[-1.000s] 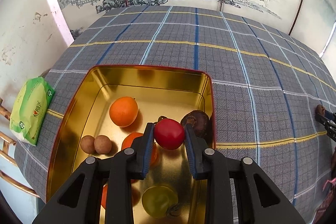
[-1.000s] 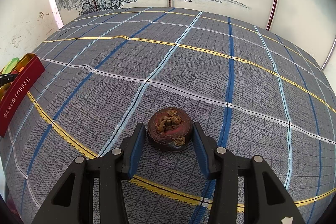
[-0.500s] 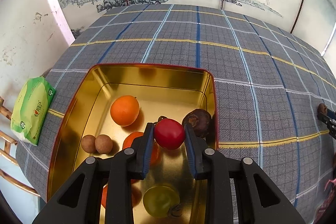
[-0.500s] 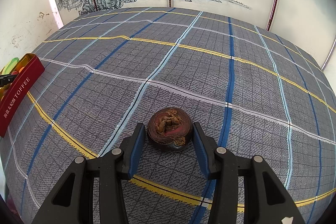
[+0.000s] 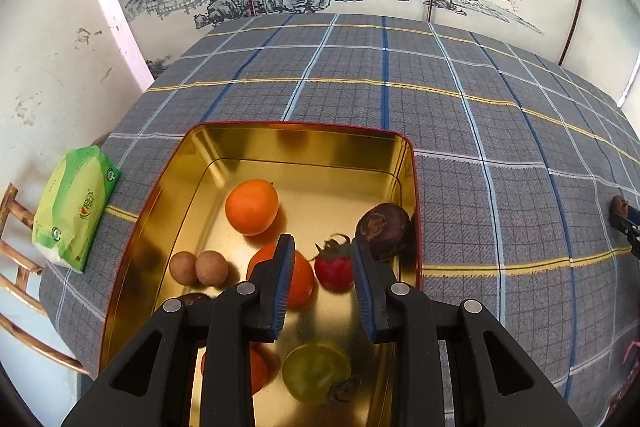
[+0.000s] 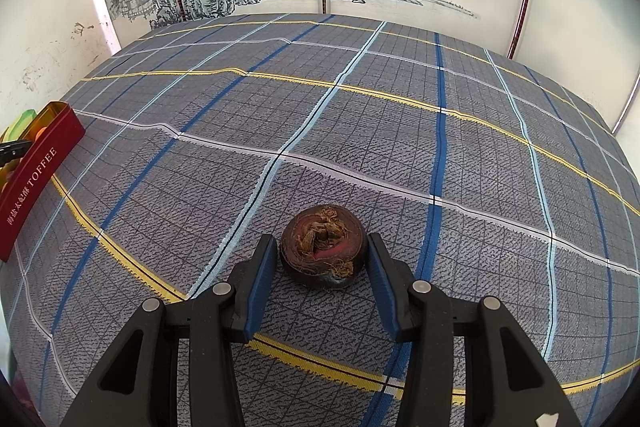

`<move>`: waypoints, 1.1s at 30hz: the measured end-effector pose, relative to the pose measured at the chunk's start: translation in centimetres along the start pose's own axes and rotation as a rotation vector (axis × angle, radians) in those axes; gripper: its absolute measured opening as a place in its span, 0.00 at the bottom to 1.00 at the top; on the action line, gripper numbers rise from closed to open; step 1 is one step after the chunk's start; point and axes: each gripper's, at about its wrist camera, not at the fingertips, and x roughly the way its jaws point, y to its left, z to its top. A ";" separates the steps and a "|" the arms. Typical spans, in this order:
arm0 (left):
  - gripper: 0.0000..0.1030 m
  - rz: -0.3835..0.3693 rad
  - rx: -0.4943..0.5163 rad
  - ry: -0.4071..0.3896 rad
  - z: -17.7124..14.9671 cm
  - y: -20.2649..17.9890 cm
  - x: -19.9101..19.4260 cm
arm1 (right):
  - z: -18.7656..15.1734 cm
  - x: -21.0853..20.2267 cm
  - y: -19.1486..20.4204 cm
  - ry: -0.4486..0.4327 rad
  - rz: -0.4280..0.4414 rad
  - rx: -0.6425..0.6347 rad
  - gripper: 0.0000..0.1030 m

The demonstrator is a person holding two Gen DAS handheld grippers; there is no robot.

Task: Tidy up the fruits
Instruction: 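Lower the red tomato into the tin and open the left gripper, then carry the brown mangosteen over the tin with the right gripper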

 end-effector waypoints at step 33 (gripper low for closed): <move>0.61 0.098 -0.107 -0.037 -6.3 2.8 -6.7 | -0.1 -3.8 7.7 -0.017 0.132 -0.045 0.38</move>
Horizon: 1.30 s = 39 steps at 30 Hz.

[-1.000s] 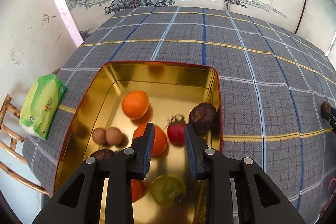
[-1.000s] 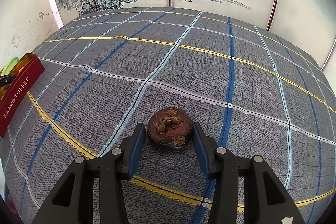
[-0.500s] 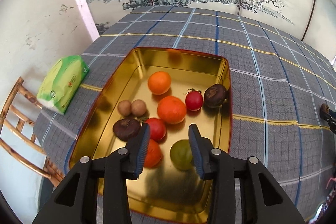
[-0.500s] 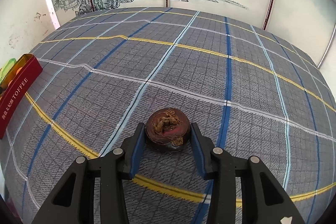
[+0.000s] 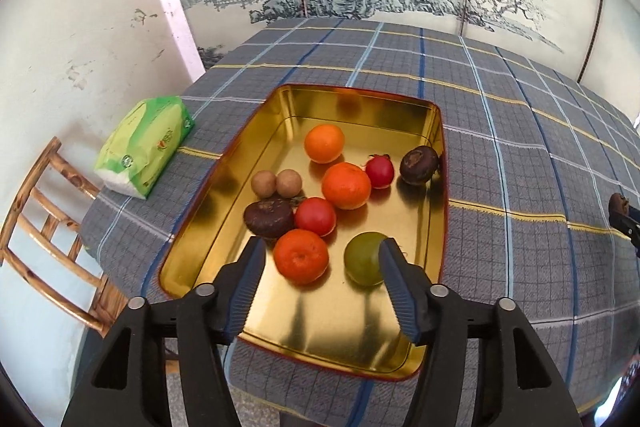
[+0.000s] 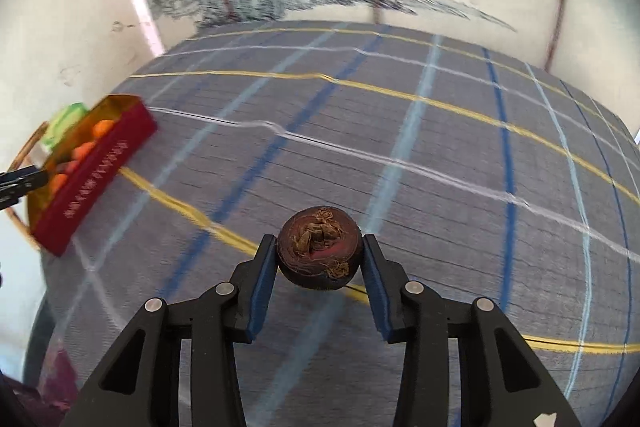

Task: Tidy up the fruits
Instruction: 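Carry the brown mangosteen over the tin with the right gripper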

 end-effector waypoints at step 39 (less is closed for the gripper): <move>0.62 0.010 -0.143 -0.032 -2.9 6.3 0.0 | 7.2 4.2 26.2 0.023 0.384 -0.326 0.38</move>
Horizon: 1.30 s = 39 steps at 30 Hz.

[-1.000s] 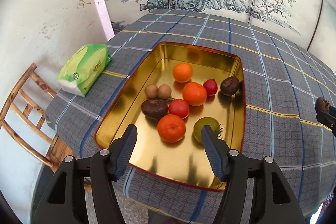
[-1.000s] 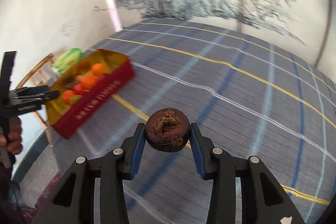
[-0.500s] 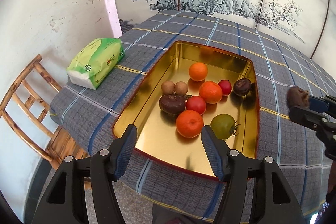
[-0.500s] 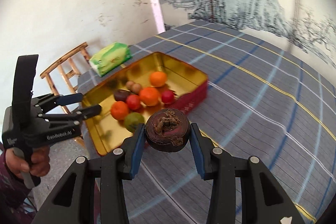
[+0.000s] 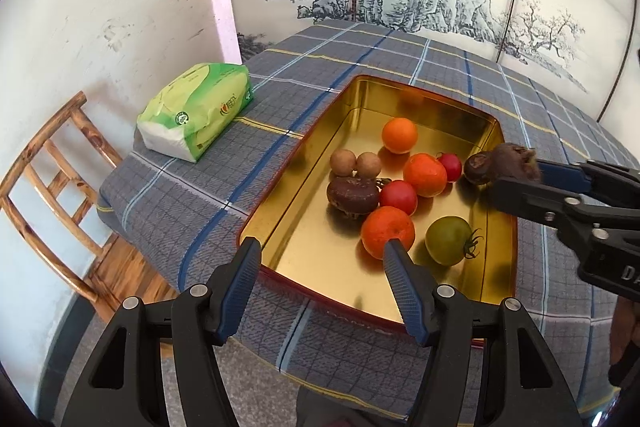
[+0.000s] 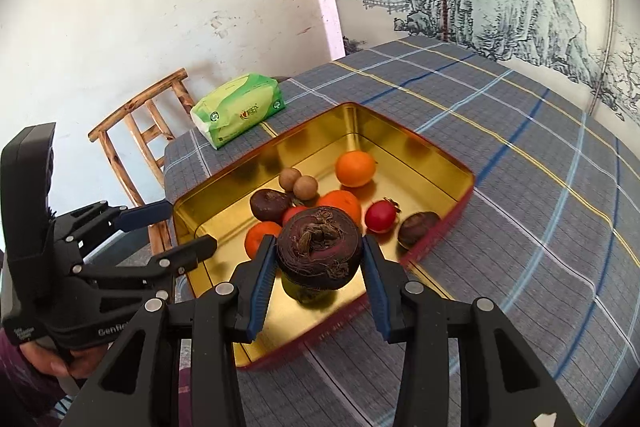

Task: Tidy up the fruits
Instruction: 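Carry the brown mangosteen over the tin with the right gripper, then open the right gripper to drop the mangosteen into the tin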

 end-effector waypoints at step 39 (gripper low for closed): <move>0.70 0.048 0.018 -0.031 -0.5 0.1 0.2 | 3.9 6.9 -0.3 0.014 -0.012 0.019 0.39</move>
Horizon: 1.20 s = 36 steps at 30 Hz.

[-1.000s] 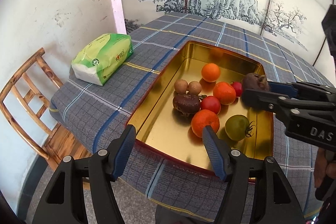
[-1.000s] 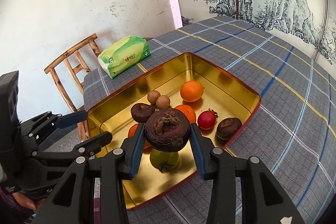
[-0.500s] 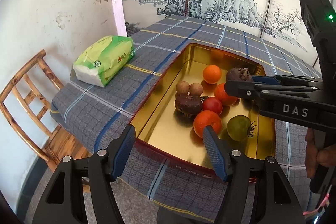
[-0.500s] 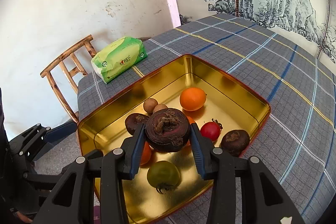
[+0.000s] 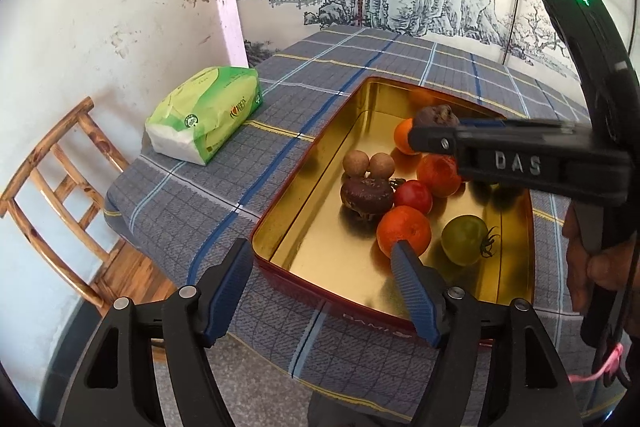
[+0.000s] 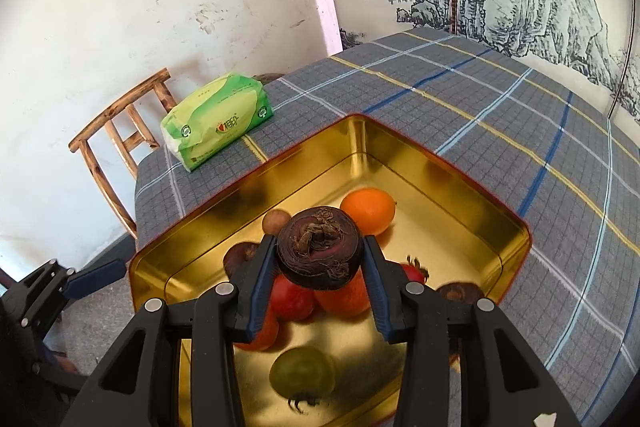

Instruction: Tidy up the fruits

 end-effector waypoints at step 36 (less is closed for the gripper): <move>1.00 -0.036 -0.060 -0.505 3.4 -0.4 -17.3 | -8.9 -20.7 2.4 -0.516 -0.293 -0.033 0.94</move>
